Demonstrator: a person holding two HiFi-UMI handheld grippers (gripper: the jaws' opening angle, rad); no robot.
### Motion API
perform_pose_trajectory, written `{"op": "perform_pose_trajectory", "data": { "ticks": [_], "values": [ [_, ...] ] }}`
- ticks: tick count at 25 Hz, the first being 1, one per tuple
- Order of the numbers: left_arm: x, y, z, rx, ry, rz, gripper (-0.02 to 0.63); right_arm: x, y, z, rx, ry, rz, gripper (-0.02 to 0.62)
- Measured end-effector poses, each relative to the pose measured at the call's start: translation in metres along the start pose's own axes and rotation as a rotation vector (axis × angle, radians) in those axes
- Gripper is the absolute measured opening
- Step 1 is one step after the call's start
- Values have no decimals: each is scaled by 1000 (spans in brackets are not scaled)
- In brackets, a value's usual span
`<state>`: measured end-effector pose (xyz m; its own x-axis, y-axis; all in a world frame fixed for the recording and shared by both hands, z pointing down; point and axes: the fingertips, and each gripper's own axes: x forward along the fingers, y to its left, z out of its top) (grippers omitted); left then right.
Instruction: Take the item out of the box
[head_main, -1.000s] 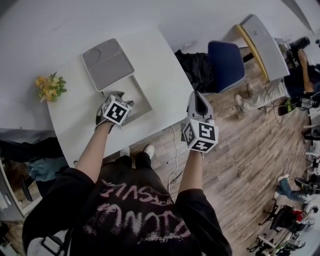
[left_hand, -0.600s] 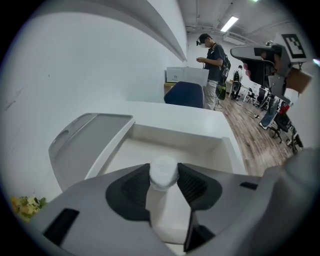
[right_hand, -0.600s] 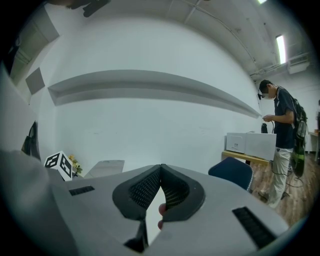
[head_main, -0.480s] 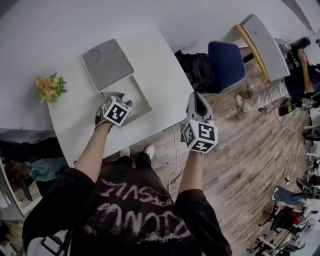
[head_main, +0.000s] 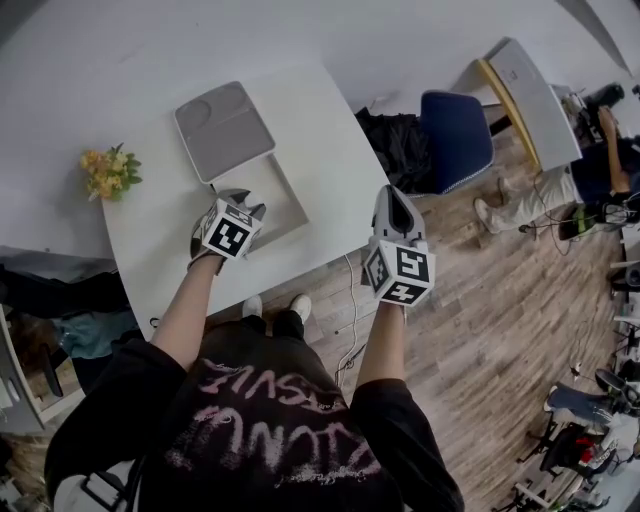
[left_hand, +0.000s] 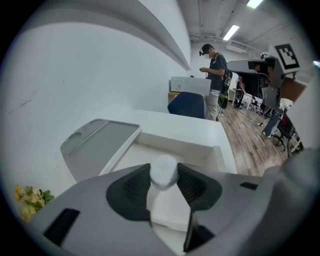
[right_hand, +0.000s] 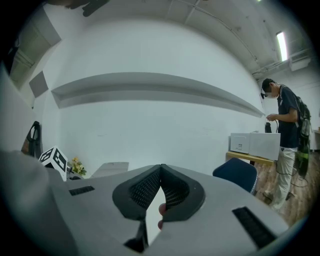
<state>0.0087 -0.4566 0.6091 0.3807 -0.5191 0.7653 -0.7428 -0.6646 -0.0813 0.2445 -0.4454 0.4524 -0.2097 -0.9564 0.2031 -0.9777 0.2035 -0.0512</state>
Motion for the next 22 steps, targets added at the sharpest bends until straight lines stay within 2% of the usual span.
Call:
{"op": "perform_pose_trajectory", "data": {
  "ticks": [4, 12, 18, 22],
  "values": [
    [-19, 6, 12, -48, -66, 28, 163, 2, 6, 3, 1, -8, 17, 11],
    [-62, 18, 34, -70, -181, 71, 163, 8, 27, 11, -18, -19, 70, 11],
    [-104, 28, 66, -40, -301, 133, 163, 11, 39, 18, -20, -33, 97, 11],
    [-129, 35, 81, -58, -371, 161, 163, 13, 47, 25, -26, -43, 116, 11]
  ]
}}
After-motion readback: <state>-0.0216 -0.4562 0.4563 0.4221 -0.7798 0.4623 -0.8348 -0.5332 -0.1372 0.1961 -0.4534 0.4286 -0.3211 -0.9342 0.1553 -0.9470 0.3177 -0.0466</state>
